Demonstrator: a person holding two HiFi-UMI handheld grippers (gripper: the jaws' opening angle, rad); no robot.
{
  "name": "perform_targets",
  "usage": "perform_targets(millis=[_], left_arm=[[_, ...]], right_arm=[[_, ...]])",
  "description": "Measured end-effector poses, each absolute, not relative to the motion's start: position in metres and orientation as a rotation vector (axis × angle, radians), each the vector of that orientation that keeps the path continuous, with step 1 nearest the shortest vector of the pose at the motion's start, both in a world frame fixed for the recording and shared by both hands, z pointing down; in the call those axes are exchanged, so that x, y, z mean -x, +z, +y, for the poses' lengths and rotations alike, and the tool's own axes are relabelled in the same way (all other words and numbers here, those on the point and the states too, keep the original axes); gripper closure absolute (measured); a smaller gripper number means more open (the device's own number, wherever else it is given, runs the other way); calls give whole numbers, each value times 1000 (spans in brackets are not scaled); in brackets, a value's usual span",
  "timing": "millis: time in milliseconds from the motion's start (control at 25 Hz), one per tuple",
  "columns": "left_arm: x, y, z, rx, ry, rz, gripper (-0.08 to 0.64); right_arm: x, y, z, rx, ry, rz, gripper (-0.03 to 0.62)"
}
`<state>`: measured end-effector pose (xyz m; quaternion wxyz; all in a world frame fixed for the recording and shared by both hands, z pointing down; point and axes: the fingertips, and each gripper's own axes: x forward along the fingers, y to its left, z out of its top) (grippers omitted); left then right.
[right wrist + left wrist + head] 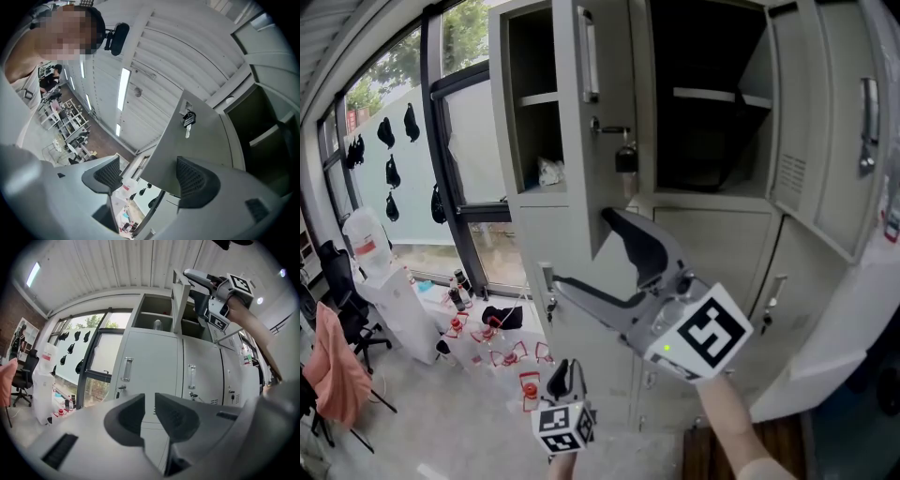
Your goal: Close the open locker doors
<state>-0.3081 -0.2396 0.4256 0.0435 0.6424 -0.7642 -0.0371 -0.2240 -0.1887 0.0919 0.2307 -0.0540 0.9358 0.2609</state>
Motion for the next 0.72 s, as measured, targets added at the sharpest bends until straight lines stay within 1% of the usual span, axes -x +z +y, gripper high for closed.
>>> perform_targets(millis=[440,720], left_arm=[[342,431,-255,-1938,-111,-2342,511],[382,434,-261,-1929,-107,-2352,511]], right_arm=[[265,93,-195,57,742,2587,218],[298,92,-204,81,765,2585,218]])
